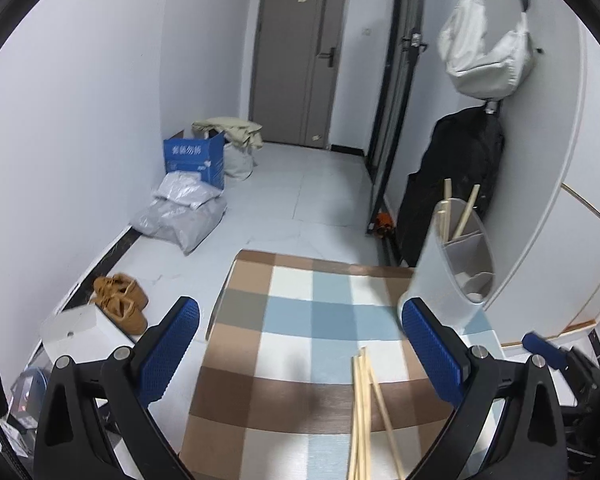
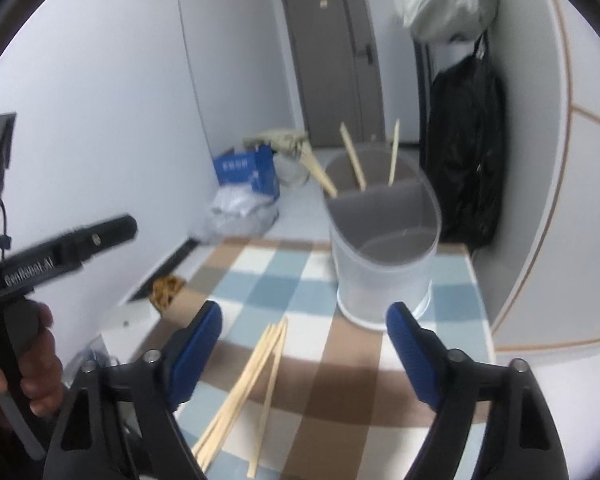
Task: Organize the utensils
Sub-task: 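Lower both open grippers toward the chopstick bundle on the mat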
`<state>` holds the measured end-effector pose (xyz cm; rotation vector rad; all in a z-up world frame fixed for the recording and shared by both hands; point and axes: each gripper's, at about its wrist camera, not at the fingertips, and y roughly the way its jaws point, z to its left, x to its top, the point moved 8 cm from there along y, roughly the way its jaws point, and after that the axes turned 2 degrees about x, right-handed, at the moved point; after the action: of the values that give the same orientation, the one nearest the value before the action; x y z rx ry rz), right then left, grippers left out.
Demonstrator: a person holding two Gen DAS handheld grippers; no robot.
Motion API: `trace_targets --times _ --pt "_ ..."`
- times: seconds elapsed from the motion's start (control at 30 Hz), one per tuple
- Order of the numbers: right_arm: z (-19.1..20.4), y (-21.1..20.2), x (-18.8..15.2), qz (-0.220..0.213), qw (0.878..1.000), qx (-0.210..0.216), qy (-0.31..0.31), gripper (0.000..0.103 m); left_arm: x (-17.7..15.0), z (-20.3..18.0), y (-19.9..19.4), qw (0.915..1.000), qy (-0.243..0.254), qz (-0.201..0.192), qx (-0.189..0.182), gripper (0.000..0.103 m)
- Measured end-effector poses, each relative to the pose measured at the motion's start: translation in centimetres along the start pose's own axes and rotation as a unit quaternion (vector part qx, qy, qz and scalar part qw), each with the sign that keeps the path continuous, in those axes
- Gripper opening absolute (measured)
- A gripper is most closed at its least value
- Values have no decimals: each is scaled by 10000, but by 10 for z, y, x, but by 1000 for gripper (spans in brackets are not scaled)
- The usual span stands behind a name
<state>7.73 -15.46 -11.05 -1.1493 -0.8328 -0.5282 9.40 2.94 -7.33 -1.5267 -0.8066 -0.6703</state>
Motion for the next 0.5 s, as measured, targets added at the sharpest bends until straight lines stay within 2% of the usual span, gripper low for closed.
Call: trace_targets --times 0.23,0.43,0.5 --pt "9 42 -21 788 9967 17 -207 66 0 23 9 9996 -218 159 66 99" --pt "18 81 -35 1368 9894 -49 -481 65 -3 39 21 9981 -491 382 45 99" --pt "21 98 -43 1667 9842 -91 -591 57 -4 44 24 9974 -547 454 89 99"
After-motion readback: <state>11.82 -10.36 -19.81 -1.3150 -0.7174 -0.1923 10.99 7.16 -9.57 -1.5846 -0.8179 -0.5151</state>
